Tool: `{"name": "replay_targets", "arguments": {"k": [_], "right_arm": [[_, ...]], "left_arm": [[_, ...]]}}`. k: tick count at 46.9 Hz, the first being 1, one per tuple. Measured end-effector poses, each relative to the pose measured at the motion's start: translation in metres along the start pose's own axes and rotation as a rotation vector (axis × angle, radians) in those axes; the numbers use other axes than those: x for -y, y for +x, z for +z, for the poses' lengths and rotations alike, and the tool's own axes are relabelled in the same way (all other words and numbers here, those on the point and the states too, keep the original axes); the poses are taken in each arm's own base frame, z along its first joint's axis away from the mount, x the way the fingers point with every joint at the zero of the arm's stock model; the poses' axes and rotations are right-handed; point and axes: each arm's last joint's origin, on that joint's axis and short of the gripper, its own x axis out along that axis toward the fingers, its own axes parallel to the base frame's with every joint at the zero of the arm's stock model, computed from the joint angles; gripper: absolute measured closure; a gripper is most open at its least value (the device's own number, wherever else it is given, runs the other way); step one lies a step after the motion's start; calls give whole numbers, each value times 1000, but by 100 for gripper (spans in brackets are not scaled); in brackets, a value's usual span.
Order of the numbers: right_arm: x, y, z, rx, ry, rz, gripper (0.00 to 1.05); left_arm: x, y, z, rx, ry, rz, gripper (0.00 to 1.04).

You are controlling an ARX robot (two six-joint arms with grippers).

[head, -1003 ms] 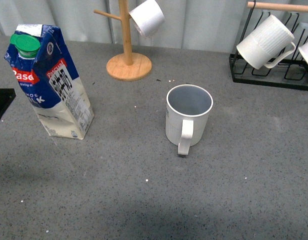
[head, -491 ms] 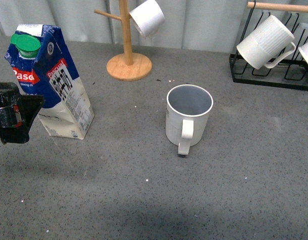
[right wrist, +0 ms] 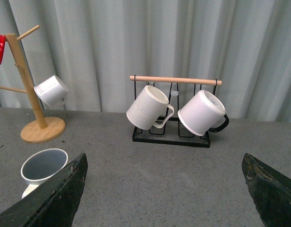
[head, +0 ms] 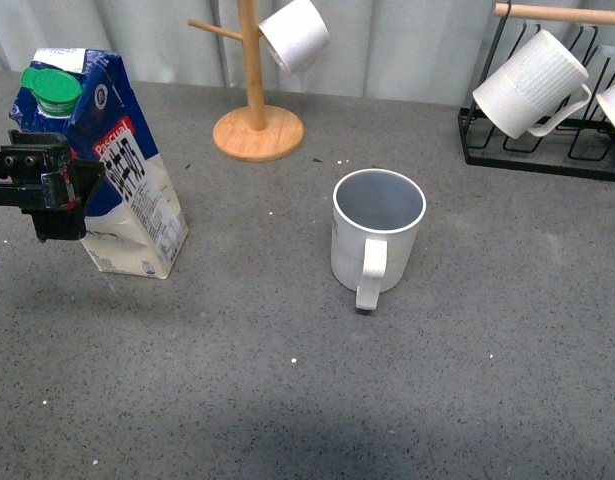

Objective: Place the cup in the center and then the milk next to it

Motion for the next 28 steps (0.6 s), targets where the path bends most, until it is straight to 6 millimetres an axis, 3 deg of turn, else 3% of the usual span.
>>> {"name": "replay_targets", "arguments": {"k": [14, 28], "right_arm": [[0, 0, 0, 0, 0, 0, 9], [0, 0, 0, 0, 0, 0, 9]], "left_arm": [[-1, 10, 5, 5, 3, -25, 7], [-1, 12, 7, 4, -23, -31, 45]]}}
